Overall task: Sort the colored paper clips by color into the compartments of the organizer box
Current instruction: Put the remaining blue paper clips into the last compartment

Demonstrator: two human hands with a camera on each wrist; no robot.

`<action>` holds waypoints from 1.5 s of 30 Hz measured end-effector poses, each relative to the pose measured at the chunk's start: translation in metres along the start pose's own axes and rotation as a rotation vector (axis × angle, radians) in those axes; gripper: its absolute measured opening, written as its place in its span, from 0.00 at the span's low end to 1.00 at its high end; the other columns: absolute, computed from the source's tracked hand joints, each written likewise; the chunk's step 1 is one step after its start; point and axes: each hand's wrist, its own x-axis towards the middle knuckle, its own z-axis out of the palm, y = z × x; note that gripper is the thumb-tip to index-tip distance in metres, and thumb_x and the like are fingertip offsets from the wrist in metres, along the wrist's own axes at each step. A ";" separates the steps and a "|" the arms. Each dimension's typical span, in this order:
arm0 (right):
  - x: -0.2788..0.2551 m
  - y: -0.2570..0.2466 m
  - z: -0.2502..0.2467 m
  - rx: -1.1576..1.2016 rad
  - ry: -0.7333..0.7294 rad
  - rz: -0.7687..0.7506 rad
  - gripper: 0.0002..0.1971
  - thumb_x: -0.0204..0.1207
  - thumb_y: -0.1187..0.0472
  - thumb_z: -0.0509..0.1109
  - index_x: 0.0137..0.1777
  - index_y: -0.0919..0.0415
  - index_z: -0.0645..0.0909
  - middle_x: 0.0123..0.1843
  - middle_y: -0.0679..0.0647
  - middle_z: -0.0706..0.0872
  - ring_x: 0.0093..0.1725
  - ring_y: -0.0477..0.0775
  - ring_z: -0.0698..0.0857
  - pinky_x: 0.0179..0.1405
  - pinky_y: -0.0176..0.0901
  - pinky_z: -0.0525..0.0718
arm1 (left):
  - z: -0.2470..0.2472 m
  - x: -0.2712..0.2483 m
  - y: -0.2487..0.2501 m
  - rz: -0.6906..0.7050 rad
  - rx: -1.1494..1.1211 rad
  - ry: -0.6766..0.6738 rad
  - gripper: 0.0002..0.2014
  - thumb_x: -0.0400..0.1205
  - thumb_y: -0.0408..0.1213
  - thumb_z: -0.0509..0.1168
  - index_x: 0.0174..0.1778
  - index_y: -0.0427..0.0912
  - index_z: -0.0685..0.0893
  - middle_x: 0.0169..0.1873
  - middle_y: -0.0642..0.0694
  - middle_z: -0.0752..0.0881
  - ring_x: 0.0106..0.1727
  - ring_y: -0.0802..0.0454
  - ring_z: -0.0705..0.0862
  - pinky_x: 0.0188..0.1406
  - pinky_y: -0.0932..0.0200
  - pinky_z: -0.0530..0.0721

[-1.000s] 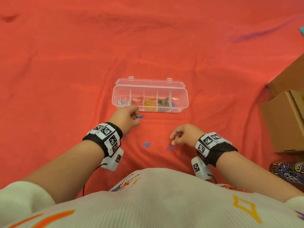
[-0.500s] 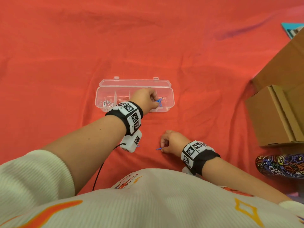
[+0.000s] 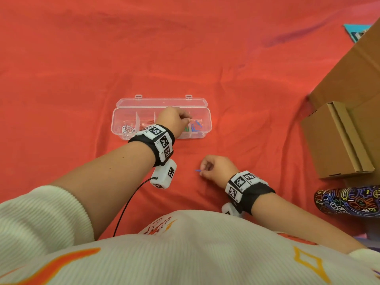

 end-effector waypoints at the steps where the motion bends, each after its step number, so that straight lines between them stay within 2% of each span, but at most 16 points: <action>1: 0.003 -0.001 -0.002 0.035 0.057 0.014 0.09 0.66 0.64 0.74 0.33 0.50 0.79 0.35 0.53 0.87 0.30 0.47 0.81 0.37 0.41 0.81 | -0.003 -0.003 -0.005 0.000 -0.027 0.025 0.09 0.78 0.34 0.64 0.49 0.42 0.88 0.38 0.43 0.87 0.36 0.51 0.81 0.41 0.61 0.78; 4: 0.014 -0.010 -0.013 0.222 0.226 0.019 0.12 0.67 0.69 0.73 0.33 0.50 0.78 0.29 0.52 0.83 0.18 0.39 0.78 0.24 0.31 0.77 | -0.016 -0.017 -0.022 0.008 -0.034 0.057 0.07 0.77 0.35 0.66 0.46 0.44 0.88 0.33 0.49 0.84 0.32 0.54 0.78 0.35 0.63 0.73; 7: 0.028 -0.025 -0.030 0.340 0.371 0.023 0.08 0.70 0.68 0.73 0.40 0.53 0.81 0.28 0.48 0.77 0.13 0.37 0.75 0.16 0.23 0.71 | -0.029 -0.039 -0.048 0.022 0.013 0.031 0.06 0.75 0.36 0.68 0.44 0.48 0.89 0.31 0.53 0.82 0.32 0.58 0.77 0.37 0.63 0.75; 9: 0.037 -0.034 -0.041 0.325 0.457 0.025 0.06 0.70 0.66 0.72 0.42 0.54 0.84 0.29 0.48 0.80 0.14 0.37 0.77 0.17 0.23 0.72 | -0.036 -0.053 -0.068 0.013 0.030 0.024 0.05 0.74 0.36 0.69 0.43 0.48 0.89 0.34 0.51 0.84 0.30 0.60 0.77 0.37 0.63 0.76; 12: 0.048 -0.043 -0.049 0.268 0.545 0.055 0.03 0.69 0.63 0.73 0.39 0.54 0.84 0.32 0.52 0.84 0.24 0.45 0.82 0.29 0.36 0.79 | -0.047 -0.071 -0.099 -0.049 0.085 -0.003 0.05 0.72 0.36 0.71 0.37 0.52 0.85 0.30 0.56 0.83 0.22 0.60 0.78 0.22 0.73 0.75; 13: 0.051 -0.045 -0.050 0.232 0.561 0.077 0.02 0.69 0.62 0.73 0.39 0.55 0.84 0.33 0.52 0.85 0.29 0.50 0.83 0.34 0.39 0.80 | -0.051 -0.076 -0.109 -0.066 0.114 -0.009 0.06 0.72 0.35 0.72 0.36 0.51 0.84 0.30 0.55 0.83 0.22 0.60 0.78 0.22 0.72 0.75; 16: 0.056 -0.048 -0.054 0.144 0.580 0.127 0.05 0.70 0.61 0.74 0.44 0.60 0.87 0.36 0.54 0.85 0.37 0.52 0.82 0.39 0.39 0.75 | -0.058 -0.088 -0.134 -0.122 0.188 -0.014 0.07 0.68 0.35 0.75 0.38 0.48 0.85 0.34 0.50 0.83 0.30 0.58 0.77 0.38 0.60 0.76; 19: 0.055 -0.051 -0.050 0.125 0.557 0.121 0.09 0.72 0.63 0.69 0.50 0.59 0.87 0.34 0.52 0.82 0.38 0.52 0.80 0.39 0.38 0.72 | -0.058 -0.096 -0.151 -0.155 0.198 -0.054 0.15 0.66 0.34 0.77 0.48 0.45 0.86 0.41 0.48 0.81 0.42 0.51 0.79 0.45 0.61 0.73; 23: 0.044 -0.063 -0.033 0.155 0.491 0.024 0.09 0.72 0.64 0.67 0.47 0.54 0.86 0.28 0.44 0.76 0.31 0.50 0.77 0.35 0.39 0.73 | -0.051 -0.102 -0.157 -0.104 0.203 -0.087 0.20 0.68 0.36 0.76 0.56 0.51 0.85 0.44 0.50 0.76 0.46 0.55 0.78 0.54 0.61 0.76; 25: 0.036 -0.072 -0.019 0.124 0.387 -0.029 0.05 0.72 0.62 0.70 0.44 0.53 0.86 0.28 0.45 0.78 0.29 0.45 0.76 0.32 0.38 0.74 | -0.047 -0.103 -0.157 -0.091 0.221 -0.097 0.20 0.71 0.37 0.74 0.59 0.52 0.84 0.45 0.50 0.73 0.48 0.55 0.77 0.55 0.63 0.72; 27: 0.030 -0.078 -0.002 0.052 0.226 -0.079 0.04 0.71 0.60 0.72 0.44 0.53 0.87 0.33 0.49 0.82 0.33 0.47 0.79 0.38 0.40 0.76 | -0.045 -0.102 -0.156 -0.097 0.240 -0.096 0.20 0.72 0.37 0.73 0.60 0.51 0.84 0.46 0.51 0.72 0.49 0.54 0.77 0.56 0.62 0.73; 30: 0.023 -0.083 0.027 -0.086 -0.044 -0.112 0.06 0.69 0.57 0.75 0.45 0.54 0.86 0.38 0.51 0.84 0.40 0.49 0.80 0.45 0.41 0.77 | -0.044 -0.099 -0.155 -0.121 0.255 -0.086 0.17 0.69 0.37 0.75 0.54 0.47 0.85 0.46 0.52 0.72 0.52 0.50 0.80 0.59 0.56 0.78; 32: 0.020 -0.086 0.043 -0.158 -0.129 -0.057 0.10 0.68 0.50 0.76 0.44 0.54 0.85 0.38 0.49 0.83 0.40 0.49 0.80 0.45 0.42 0.78 | -0.044 -0.099 -0.154 -0.128 0.263 -0.088 0.13 0.69 0.37 0.75 0.49 0.45 0.84 0.45 0.52 0.72 0.50 0.49 0.80 0.56 0.53 0.79; 36: 0.017 -0.088 0.066 -0.250 -0.108 0.052 0.17 0.64 0.43 0.76 0.41 0.54 0.78 0.41 0.51 0.82 0.42 0.52 0.80 0.44 0.46 0.79 | -0.043 -0.101 -0.155 -0.115 0.302 -0.108 0.09 0.71 0.37 0.73 0.45 0.43 0.83 0.45 0.50 0.71 0.50 0.47 0.79 0.55 0.50 0.79; 41: 0.013 -0.089 0.074 -0.273 -0.145 0.046 0.11 0.69 0.55 0.76 0.48 0.57 0.81 0.70 0.61 0.75 0.70 0.60 0.77 0.67 0.45 0.75 | -0.041 -0.102 -0.154 -0.102 0.372 -0.154 0.08 0.75 0.40 0.69 0.47 0.43 0.82 0.50 0.44 0.77 0.51 0.44 0.82 0.53 0.47 0.81; 45: 0.011 -0.090 0.071 -0.290 -0.163 0.037 0.10 0.71 0.60 0.73 0.51 0.61 0.85 0.70 0.62 0.75 0.71 0.60 0.76 0.68 0.44 0.74 | -0.042 -0.104 -0.155 -0.097 0.423 -0.199 0.09 0.75 0.41 0.68 0.47 0.41 0.82 0.52 0.42 0.78 0.51 0.42 0.82 0.52 0.45 0.82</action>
